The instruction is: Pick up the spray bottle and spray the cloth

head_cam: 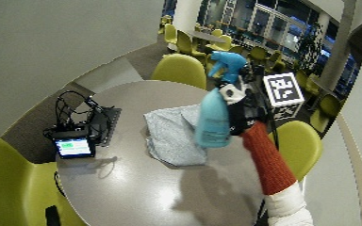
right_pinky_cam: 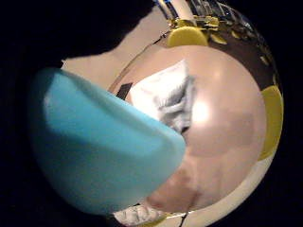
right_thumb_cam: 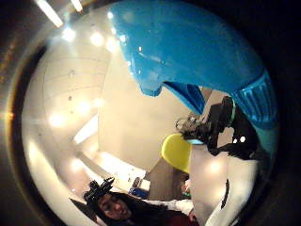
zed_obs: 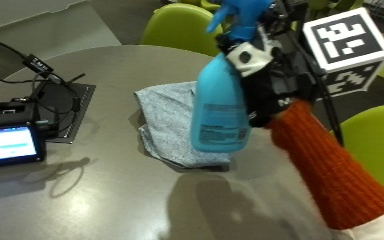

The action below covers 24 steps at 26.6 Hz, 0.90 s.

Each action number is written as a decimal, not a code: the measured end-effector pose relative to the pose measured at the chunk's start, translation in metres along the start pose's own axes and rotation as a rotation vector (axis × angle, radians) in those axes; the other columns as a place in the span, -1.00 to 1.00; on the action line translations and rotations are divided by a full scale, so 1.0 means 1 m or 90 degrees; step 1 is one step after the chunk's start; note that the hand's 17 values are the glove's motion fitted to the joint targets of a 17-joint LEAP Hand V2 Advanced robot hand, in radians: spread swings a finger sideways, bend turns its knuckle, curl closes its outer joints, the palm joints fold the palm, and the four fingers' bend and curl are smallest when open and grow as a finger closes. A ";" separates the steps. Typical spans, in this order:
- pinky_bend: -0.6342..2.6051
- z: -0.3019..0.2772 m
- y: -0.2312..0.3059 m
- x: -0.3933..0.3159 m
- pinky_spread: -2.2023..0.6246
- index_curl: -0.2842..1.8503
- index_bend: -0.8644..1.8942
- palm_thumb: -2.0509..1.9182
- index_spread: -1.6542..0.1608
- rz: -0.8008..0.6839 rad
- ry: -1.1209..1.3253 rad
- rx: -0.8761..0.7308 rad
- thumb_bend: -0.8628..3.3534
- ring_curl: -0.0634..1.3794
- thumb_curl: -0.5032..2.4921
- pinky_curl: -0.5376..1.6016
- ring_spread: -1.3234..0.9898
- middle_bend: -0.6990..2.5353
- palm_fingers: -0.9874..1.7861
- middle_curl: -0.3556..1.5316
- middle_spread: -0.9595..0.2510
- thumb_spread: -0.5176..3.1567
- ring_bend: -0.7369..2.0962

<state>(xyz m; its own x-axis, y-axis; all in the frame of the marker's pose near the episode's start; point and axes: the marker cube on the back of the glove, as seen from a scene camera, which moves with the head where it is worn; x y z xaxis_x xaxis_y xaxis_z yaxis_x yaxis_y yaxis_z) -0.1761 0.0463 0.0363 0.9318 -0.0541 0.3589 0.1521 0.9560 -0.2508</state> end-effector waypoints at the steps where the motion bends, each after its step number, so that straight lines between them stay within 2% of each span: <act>1: -0.51 0.002 -0.002 -0.015 0.53 -0.27 -0.24 0.53 0.58 0.013 -0.066 -0.006 -0.52 -0.28 -0.27 -0.21 0.00 -0.29 0.35 -0.11 0.46 -0.24 -0.15; 10: -0.51 0.117 0.003 -0.078 0.52 -0.26 -0.24 0.53 0.59 -0.028 -0.166 -0.084 -0.54 -0.26 -0.27 -0.19 0.01 -0.31 0.34 -0.09 0.46 -0.18 -0.17; 16: -0.51 0.181 0.021 -0.079 0.51 -0.25 -0.24 0.53 0.60 0.012 -0.204 -0.116 -0.55 -0.25 -0.28 -0.19 0.01 -0.31 0.34 -0.08 0.46 -0.15 -0.17; 20: -0.51 0.211 0.030 -0.076 0.51 -0.25 -0.24 0.53 0.60 0.036 -0.204 -0.109 -0.56 -0.25 -0.28 -0.18 0.00 -0.31 0.34 -0.07 0.46 -0.14 -0.18; 24: -0.51 0.227 0.031 -0.080 0.51 -0.25 -0.24 0.53 0.60 0.032 -0.176 -0.057 -0.56 -0.24 -0.28 -0.18 0.00 -0.31 0.33 -0.07 0.46 -0.12 -0.18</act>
<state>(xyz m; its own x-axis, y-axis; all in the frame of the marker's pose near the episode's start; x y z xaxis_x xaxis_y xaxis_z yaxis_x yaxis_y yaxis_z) -0.3210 0.1455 0.2033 0.8152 0.0848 0.5729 0.1482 0.9257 -0.3479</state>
